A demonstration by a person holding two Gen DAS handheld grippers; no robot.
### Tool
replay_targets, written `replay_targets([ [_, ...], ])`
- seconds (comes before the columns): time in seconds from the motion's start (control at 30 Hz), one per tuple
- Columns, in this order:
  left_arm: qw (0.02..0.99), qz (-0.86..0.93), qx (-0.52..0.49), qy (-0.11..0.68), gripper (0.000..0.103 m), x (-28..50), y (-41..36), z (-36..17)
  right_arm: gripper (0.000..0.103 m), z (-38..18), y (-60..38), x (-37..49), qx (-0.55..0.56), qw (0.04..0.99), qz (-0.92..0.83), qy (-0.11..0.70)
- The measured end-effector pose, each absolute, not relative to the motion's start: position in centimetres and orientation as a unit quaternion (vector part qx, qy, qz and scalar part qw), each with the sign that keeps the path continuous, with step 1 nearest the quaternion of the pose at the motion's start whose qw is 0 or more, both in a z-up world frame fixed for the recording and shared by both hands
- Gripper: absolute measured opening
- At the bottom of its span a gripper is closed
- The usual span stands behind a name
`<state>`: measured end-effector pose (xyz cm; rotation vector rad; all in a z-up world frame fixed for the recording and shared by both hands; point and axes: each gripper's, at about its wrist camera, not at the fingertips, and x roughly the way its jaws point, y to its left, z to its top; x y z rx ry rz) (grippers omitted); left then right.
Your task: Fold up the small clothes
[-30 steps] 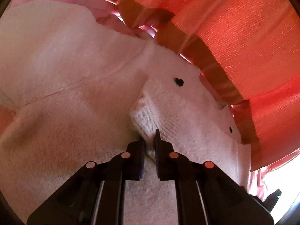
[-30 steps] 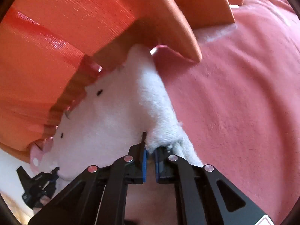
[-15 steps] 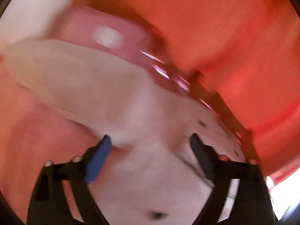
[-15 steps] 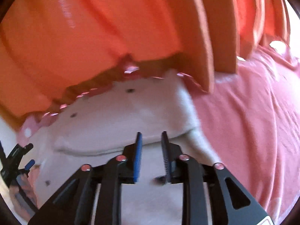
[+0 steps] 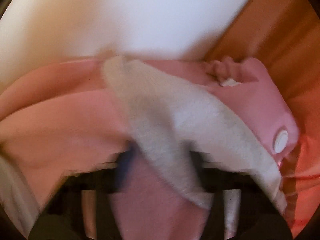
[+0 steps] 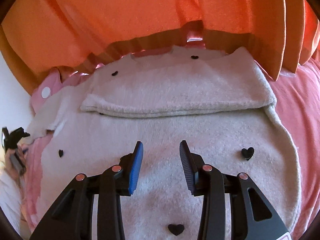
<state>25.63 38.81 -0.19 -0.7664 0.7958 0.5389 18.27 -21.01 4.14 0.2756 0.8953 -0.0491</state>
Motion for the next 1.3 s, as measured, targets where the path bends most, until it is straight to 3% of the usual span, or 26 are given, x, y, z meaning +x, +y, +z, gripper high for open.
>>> replay_targets([
  [0.17, 0.883, 0.196, -0.284, 0.318, 0.007, 27.7, 32.4, 6.8, 0.043, 4.3, -21.5, 18.3, 0.142, 0.894, -0.035, 0.423],
  [0.37, 0.947, -0.017, -0.180, 0.265, 0.007, 27.2, 12.5, 15.8, 0.043, 5.0, -22.6, 18.2, 0.162, 0.896, -0.044, 0.412],
  [0.53, 0.915, -0.141, -0.132, 0.353, 0.013, 26.9, -4.2, 10.5, 0.046, 4.8, -24.4, 18.6, 0.171, 0.891, -0.062, 0.415],
  [0.6, 0.900, -0.138, -0.112, 0.398, 0.031, 26.4, -7.9, 6.4, 0.052, 4.5, -25.4, 19.1, 0.178, 0.884, -0.066, 0.426],
  [0.7, 0.888, -0.116, -0.113, 0.430, 0.042, 25.0, -8.0, 1.9, 0.056, 4.3, -26.5, 19.6, 0.187, 0.876, -0.058, 0.440],
  [0.73, 0.887, -0.105, -0.110, 0.435, 0.051, 23.9, -6.0, 1.6, 0.056, 4.4, -26.6, 19.6, 0.186, 0.878, -0.056, 0.437],
  [0.83, 0.890, -0.076, -0.111, 0.435, 0.059, 23.3, -2.9, 1.4, 0.061, 4.8, -26.7, 20.2, 0.169, 0.888, -0.053, 0.425],
  [0.9, 0.897, -0.042, -0.129, 0.421, 0.072, 22.8, 0.5, 2.1, 0.062, 4.8, -26.6, 21.0, 0.164, 0.894, -0.051, 0.414],
  [1.07, 0.869, 0.005, -0.248, 0.428, 0.072, 25.6, 7.2, 0.9, 0.062, 3.7, -26.9, 23.4, 0.190, 0.892, -0.045, 0.408],
  [1.3, 0.860, 0.014, -0.298, 0.415, 0.068, 27.9, 10.5, 0.4, 0.062, 1.4, -30.1, 25.1, 0.280, 0.866, -0.053, 0.411],
])
